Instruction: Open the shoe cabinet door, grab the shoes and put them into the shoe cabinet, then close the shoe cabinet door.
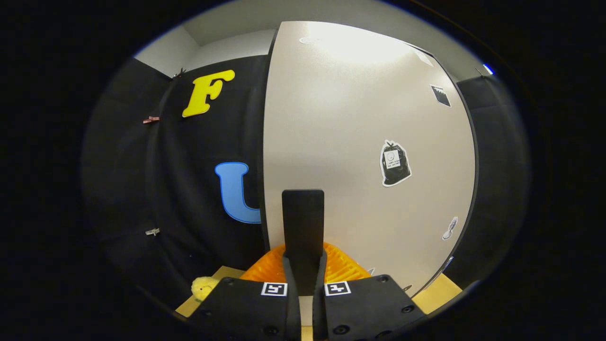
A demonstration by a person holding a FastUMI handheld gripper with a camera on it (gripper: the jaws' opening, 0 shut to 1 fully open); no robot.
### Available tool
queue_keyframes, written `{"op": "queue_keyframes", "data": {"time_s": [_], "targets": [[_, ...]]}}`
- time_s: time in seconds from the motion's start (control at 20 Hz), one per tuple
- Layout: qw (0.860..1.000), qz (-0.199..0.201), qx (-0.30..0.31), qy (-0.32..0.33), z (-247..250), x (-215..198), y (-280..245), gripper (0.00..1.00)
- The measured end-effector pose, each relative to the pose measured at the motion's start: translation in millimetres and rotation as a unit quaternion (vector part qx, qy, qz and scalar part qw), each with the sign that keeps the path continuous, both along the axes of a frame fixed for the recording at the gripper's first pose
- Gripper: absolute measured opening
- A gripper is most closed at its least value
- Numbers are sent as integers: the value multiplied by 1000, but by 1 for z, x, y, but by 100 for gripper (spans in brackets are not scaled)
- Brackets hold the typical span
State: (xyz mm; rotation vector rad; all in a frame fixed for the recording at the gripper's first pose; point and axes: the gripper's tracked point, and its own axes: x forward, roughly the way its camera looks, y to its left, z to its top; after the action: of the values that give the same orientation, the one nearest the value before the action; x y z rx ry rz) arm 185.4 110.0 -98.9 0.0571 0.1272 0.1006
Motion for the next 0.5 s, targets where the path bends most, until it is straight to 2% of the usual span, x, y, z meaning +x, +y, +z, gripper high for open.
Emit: {"op": "queue_keyframes", "data": {"time_s": [0.5], "targets": [[1000,14,16,3,13,-90,-49,14]]}}
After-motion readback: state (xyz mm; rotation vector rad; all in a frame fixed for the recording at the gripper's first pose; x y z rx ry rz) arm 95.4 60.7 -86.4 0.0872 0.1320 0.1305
